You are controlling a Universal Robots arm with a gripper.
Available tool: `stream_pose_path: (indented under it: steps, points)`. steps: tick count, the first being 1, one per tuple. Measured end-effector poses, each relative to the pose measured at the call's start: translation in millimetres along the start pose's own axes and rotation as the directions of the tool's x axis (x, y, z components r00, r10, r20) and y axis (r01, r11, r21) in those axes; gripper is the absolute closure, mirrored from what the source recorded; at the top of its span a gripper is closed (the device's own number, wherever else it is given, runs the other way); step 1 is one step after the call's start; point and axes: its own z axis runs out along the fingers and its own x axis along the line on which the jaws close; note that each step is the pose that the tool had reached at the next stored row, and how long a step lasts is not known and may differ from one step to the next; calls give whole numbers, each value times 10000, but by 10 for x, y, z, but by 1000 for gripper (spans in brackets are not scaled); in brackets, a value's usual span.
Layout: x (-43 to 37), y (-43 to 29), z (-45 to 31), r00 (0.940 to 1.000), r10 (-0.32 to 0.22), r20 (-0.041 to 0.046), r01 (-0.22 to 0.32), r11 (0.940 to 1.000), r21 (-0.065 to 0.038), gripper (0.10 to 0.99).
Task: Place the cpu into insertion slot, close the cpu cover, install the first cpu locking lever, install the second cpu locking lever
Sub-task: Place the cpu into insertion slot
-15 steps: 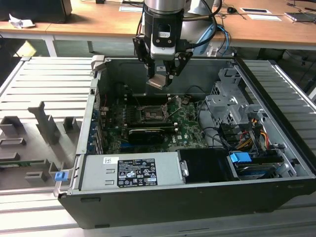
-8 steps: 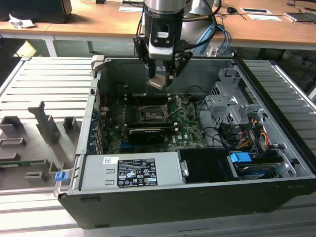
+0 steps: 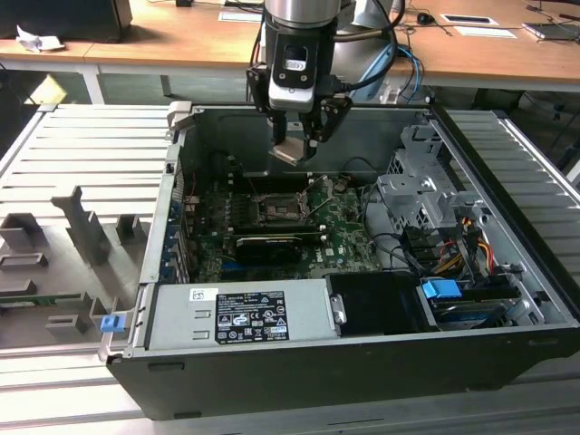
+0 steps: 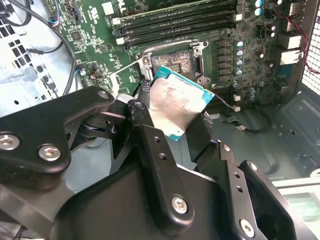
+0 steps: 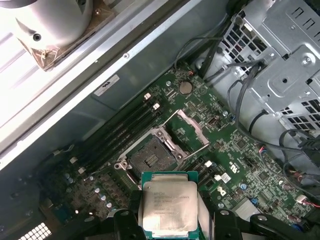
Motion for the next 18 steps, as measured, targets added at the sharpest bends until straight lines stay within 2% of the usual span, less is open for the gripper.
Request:
stream_pose_path:
  steps: [5, 12, 18]
  points:
    - [-2, -4, 45, 10000, 8, -7, -8, 10000, 7, 561]
    - [-2, -7, 71, 10000, 28, -21, -28, 10000, 27, 561]
    - [-3, -7, 81, 9988, 495, 23, -495, 9988, 21, 561]
